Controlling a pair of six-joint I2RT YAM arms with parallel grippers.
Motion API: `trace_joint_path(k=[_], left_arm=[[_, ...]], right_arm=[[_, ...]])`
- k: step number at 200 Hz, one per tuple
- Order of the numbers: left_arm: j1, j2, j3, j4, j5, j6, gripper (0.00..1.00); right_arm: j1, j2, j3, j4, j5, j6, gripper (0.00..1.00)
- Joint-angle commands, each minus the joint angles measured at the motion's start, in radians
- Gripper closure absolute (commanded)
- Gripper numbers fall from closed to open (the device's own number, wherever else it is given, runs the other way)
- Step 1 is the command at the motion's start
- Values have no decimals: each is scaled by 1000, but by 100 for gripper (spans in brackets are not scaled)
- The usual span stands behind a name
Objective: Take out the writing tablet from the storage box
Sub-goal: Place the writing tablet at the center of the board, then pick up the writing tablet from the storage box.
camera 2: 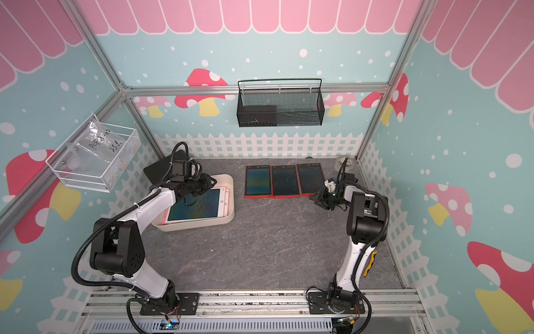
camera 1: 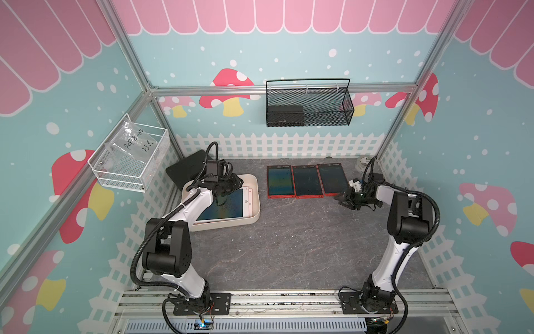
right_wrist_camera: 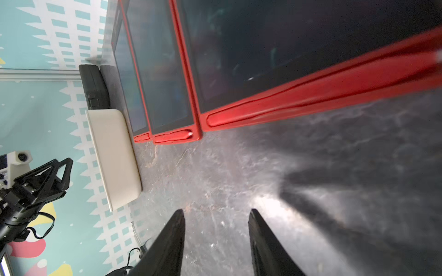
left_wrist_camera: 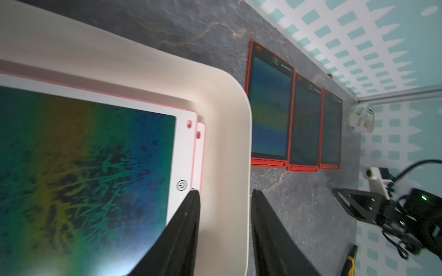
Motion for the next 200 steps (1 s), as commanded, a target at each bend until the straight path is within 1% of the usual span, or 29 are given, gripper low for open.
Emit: trace_joint_path(k=[1,22,42,57,74,92,112,135,158,169,191,200], left_arm=[[38,-65,-43,-133,-150,-2,60],[101,-126,-96,-158,-162,-43,59],[148,-165,-101,-262,-206,-72,58],[187,-193,-113,-320,-223,-71,56],[246,-217,-139,-349,-215,-53,56],[317,-213,-149,-356,-193,-21,55],[398,-156,-116,-370,-158,44,54],[458,-35,-24,-419,-127,112,55],[463,54,53,-447,-120,167,55],[463,88,89,-464,-148,191,55],[463,161,171,-507,-156,243,55],[464,182,204,-537,-184,255,55]], right_arm=[[45,-55,63,-103,9,-65,53],[115,-34,156,-110,5,-57,52],[195,39,298,-162,-8,-52,52],[251,91,393,-186,-11,-46,52],[312,134,472,-189,-18,-25,52],[385,171,539,-191,-13,-15,52],[449,229,628,-215,-15,-11,52],[504,320,756,-258,-34,9,52],[553,410,900,-302,-40,29,52],[575,447,952,-330,-30,28,52],[609,478,980,-347,-23,32,52],[616,481,980,-344,-20,36,52]])
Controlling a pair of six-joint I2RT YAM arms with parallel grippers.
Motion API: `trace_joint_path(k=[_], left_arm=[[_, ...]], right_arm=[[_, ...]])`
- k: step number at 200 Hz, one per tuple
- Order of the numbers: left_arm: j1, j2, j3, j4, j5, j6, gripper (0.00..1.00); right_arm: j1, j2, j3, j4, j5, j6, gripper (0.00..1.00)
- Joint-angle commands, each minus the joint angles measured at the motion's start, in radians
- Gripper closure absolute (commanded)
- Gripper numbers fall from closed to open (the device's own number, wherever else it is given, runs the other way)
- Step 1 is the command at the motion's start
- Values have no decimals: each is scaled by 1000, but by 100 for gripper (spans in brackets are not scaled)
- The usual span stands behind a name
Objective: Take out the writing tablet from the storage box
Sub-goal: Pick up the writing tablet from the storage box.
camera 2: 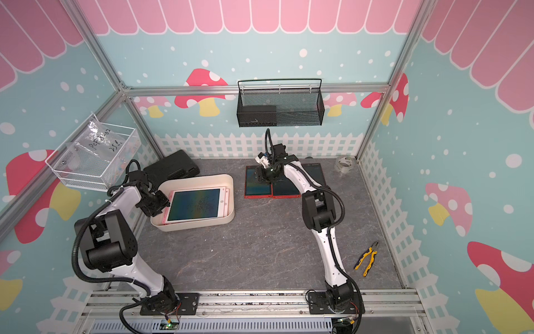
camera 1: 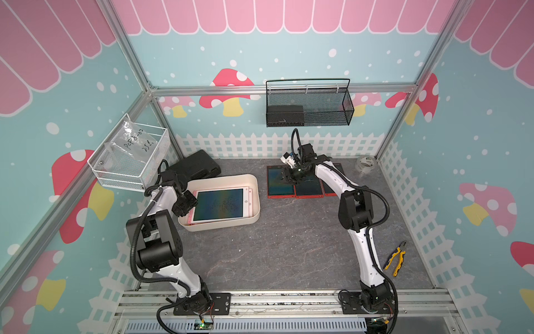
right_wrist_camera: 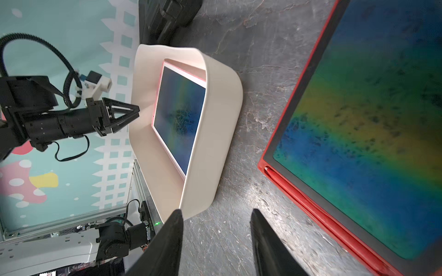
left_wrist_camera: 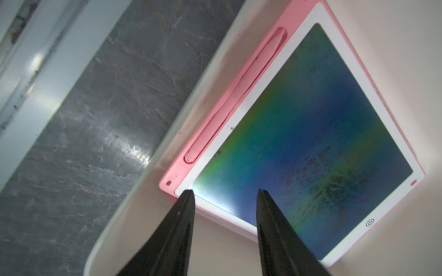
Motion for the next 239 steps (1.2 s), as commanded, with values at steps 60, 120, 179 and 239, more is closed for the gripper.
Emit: trace_joint_path(k=[60,120,179,239], left_arm=[[11,126,134,-119,-76,162,55],[-10,112,104,-121,-129,250,54],[-111,124,72,-128,-201,277,54],[-117,133,98,-129,-212,256,54]], right_arm=[[63,67,87,-34,-27,74,51],[103,21,-5,20,-33,78,53],[111,-92,-202,117,-33,85,52],[107,-76,-163,108,-62,51,51]])
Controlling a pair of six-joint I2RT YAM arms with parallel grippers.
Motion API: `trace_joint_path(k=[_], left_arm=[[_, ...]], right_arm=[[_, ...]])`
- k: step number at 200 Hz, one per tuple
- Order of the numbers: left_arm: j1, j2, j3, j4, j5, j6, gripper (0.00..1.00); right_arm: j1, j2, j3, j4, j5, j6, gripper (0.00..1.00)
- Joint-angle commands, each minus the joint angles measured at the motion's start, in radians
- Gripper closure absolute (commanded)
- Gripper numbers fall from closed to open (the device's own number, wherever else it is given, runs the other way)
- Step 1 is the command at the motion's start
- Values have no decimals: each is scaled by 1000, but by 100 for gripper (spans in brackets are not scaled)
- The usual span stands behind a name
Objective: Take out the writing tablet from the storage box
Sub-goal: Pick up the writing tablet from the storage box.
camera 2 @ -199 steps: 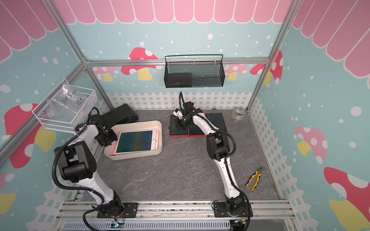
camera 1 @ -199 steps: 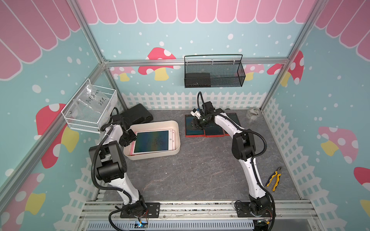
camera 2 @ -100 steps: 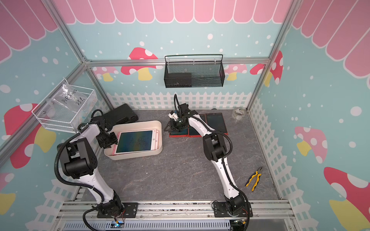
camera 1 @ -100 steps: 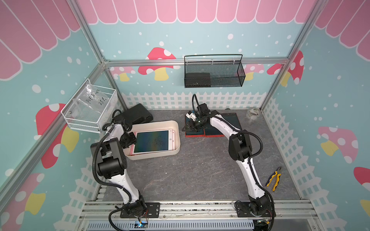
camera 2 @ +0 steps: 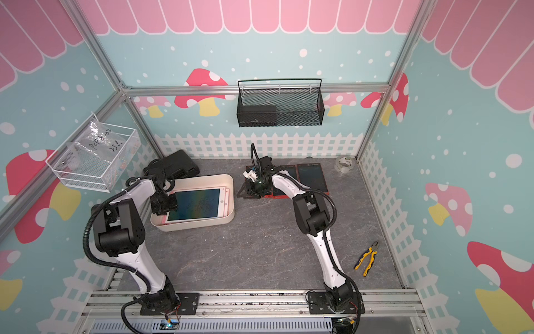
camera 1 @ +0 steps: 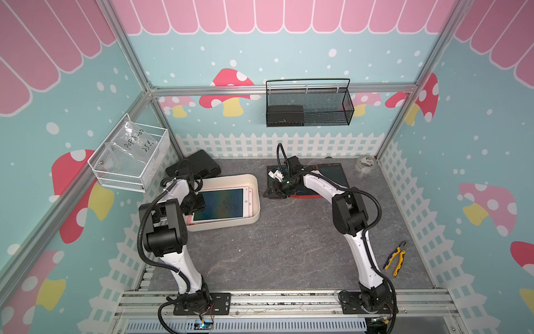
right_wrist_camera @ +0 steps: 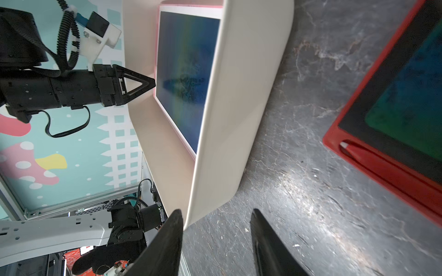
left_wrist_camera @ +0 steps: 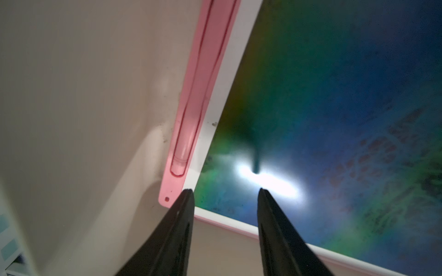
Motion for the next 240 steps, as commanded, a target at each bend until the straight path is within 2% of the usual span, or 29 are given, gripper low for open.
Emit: trace_joint_path(k=[1,29,53,95,129,160,192,240], left_arm=[[6,11,33,-16,-39,18,54],[5,39,82,-39,-99,41,52],[5,79,111,-50,-103,66,50],[7,138,111,-22,-168,99,51],[12,162,109,10,-173,99,51],[9,171,99,22,-145,99,51],[6,170,67,26,-28,90,52],[-6,169,24,45,44,73,53]], right_arm=[[0,-32,35,0,-22,-33,51],[-5,-11,71,-33,-36,-56,50],[-11,-3,87,-47,-41,-68,49],[-24,2,92,-45,-57,-74,49],[-30,8,99,-45,-66,-76,49],[-34,11,109,-45,-71,-76,49],[-34,42,153,-56,-92,-75,48],[-34,116,235,-113,-122,-79,49]])
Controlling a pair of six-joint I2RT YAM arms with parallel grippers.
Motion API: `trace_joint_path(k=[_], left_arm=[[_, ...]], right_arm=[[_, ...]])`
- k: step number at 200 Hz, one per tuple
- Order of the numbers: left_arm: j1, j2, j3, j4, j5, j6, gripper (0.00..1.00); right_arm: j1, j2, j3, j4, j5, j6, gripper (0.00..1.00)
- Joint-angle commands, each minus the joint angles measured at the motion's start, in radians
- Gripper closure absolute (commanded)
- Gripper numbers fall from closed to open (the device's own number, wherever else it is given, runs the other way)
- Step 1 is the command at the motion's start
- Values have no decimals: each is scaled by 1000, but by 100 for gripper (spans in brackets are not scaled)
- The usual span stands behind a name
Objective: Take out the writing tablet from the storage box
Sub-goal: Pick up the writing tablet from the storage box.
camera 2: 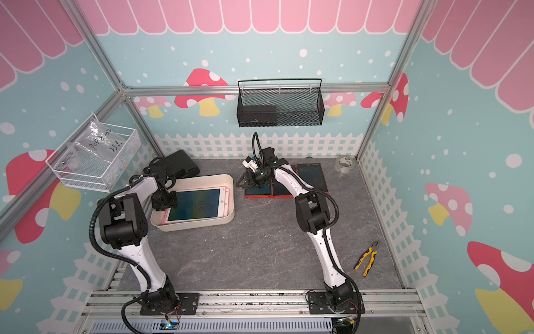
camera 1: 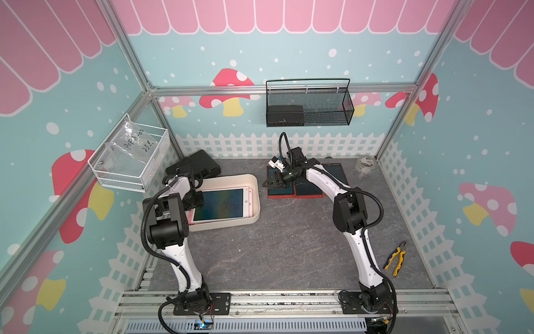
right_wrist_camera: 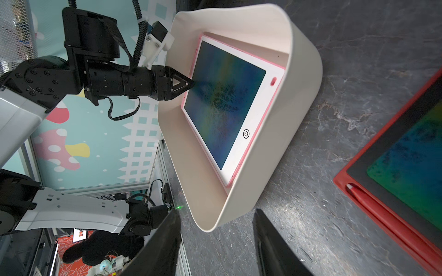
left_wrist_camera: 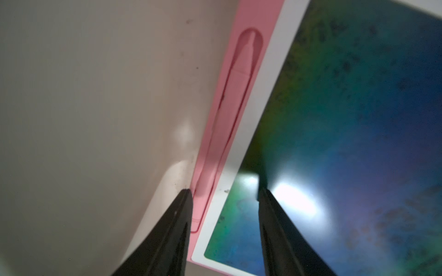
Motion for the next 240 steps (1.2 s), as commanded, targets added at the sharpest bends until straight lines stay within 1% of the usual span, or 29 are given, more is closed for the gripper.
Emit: trace_joint_path(k=[1,58,75,100,126,149,166,189,215,223,240], left_arm=[[-10,56,-56,-21,78,6,53],[-38,59,-55,-23,139,1,54],[-42,44,-59,-27,101,-1,54],[-21,11,-54,-26,78,-13,54],[13,32,-20,-63,38,-2,54],[29,39,-10,-88,-56,23,54],[38,27,-19,-82,-100,33,54],[61,11,-36,-62,-88,31,54],[58,54,-31,-67,-59,43,54],[58,64,-33,-67,-34,47,54],[59,67,-34,-68,-6,63,53]], right_arm=[[-1,56,43,-60,-33,-23,49],[11,85,70,-81,-69,-25,48],[12,85,81,-97,-60,-36,48],[13,88,82,-97,-70,-41,48],[13,81,77,-103,-73,-54,48],[13,70,66,-105,-72,-64,48],[13,66,54,-105,-76,-70,48],[13,66,49,-106,-78,-71,47],[12,64,55,-105,-79,-72,47],[12,63,54,-105,-78,-73,48],[13,59,54,-107,-77,-77,48]])
